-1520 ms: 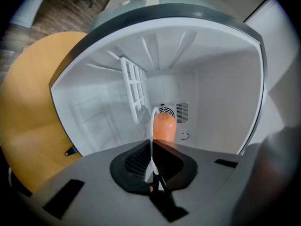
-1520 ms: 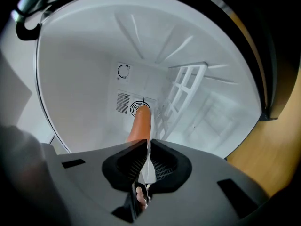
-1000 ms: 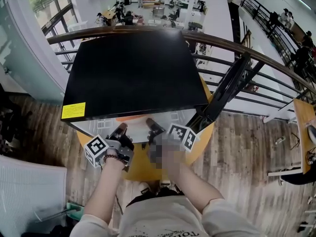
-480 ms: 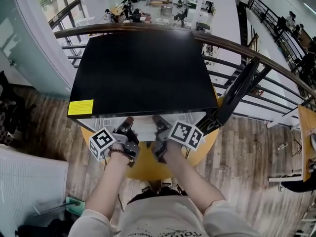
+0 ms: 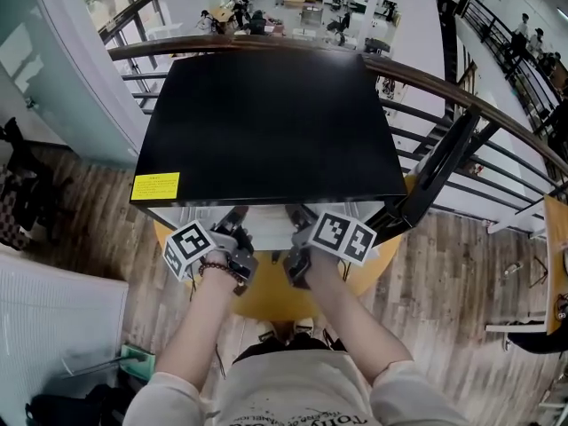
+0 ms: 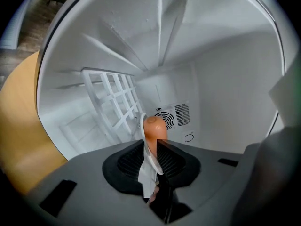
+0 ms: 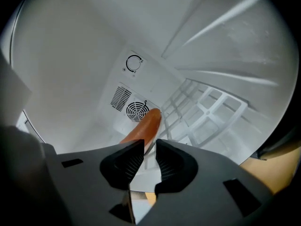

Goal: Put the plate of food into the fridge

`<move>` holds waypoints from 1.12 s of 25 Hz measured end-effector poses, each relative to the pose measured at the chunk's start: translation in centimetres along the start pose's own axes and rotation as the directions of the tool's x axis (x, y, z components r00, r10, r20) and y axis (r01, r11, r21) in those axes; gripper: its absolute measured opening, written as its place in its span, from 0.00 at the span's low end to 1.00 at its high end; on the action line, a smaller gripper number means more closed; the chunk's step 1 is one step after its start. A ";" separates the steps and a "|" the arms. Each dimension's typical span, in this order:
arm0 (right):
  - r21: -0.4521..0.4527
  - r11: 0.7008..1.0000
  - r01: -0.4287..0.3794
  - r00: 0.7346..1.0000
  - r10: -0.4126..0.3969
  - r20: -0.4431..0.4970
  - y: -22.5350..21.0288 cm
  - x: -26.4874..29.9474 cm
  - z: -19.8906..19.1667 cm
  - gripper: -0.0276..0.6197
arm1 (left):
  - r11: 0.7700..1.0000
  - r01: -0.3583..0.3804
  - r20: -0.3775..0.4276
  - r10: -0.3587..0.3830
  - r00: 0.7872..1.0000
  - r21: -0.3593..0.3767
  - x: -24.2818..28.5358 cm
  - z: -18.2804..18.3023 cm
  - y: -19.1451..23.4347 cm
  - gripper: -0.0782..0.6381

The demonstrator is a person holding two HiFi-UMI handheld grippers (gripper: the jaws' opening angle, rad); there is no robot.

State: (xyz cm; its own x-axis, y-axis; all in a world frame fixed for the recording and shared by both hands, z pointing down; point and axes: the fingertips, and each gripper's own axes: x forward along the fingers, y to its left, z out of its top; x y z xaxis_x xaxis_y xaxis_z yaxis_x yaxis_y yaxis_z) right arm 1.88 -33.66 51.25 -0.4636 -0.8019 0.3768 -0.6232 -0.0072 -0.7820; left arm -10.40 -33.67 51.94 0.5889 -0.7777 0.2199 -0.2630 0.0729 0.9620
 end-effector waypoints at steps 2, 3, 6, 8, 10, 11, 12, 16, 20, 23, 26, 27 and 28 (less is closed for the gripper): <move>-0.019 1.000 0.014 1.000 -0.014 -0.005 -0.1 -0.1 0.0 0.17 | 1.000 -0.002 0.002 0.002 1.000 0.004 -0.1 0.0 0.0 0.23; -0.030 0.999 0.021 1.000 -0.021 -0.008 -0.1 -0.1 -0.1 0.18 | 1.000 -0.003 0.003 0.003 1.000 0.006 -0.1 0.0 0.1 0.23; -0.076 0.996 0.043 0.999 -0.045 -0.020 -0.2 0.0 -0.2 0.21 | 1.000 -0.004 0.005 0.004 1.000 0.004 -0.1 0.0 0.2 0.24; -0.105 0.993 0.058 0.998 -0.062 -0.031 -0.2 0.0 -0.2 0.23 | 1.000 -0.007 0.002 0.007 1.000 0.001 -0.1 0.0 0.2 0.24; -0.125 0.989 0.076 0.996 -0.081 -0.032 -0.2 -0.2 0.0 0.24 | 1.000 -0.014 -0.002 0.014 1.000 0.001 -0.2 -0.1 0.2 0.24; -0.138 0.987 0.087 0.996 -0.091 -0.023 -0.2 -0.4 0.2 0.25 | 1.000 -0.019 -0.003 0.019 1.000 0.004 -0.2 -0.2 0.3 0.25; -0.155 0.983 0.099 0.995 -0.101 -0.009 -0.3 -0.6 0.5 0.26 | 1.000 -0.023 -0.004 0.023 1.000 0.009 -0.2 -0.3 0.3 0.26; -0.168 0.981 0.096 0.995 -0.096 0.011 -0.1 -0.9 1.1 0.26 | 0.998 -0.041 -0.006 0.041 0.999 0.046 -0.3 -0.3 0.1 0.28; -0.131 0.988 0.081 0.997 -0.082 -0.007 -0.5 -0.8 0.1 0.26 | 0.995 -0.054 -0.022 0.056 0.998 0.084 -0.4 -0.5 -0.1 0.34; -0.122 0.990 0.064 0.998 -0.066 -0.009 -0.4 -1.4 -0.2 0.26 | 0.992 -0.056 -0.007 0.057 0.998 0.116 -1.0 -0.5 -0.7 0.36; -0.117 0.992 0.053 0.999 -0.054 -0.007 -0.1 -1.9 -0.3 0.26 | 0.990 -0.047 0.009 0.046 0.999 0.132 -1.8 -0.1 -1.3 0.37; -0.116 0.992 0.048 0.999 -0.049 -0.005 0.0 -2.0 -0.3 0.26 | 0.990 -0.043 0.010 0.042 0.999 0.131 -2.1 -0.1 -1.3 0.37; -0.118 0.992 0.043 0.999 -0.043 -0.003 0.1 -2.1 -0.4 0.26 | 0.991 -0.041 0.010 0.040 0.999 0.130 -2.3 -0.1 -1.3 0.37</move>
State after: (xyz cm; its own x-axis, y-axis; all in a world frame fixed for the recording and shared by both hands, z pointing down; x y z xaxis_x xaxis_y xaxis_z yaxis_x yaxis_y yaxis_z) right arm 2.54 -31.69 50.56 -0.4378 -0.7993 0.4116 -0.7122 0.0289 -0.7014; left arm -11.34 -31.92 50.21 0.5705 -0.7803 0.2563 -0.3835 0.0228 0.9233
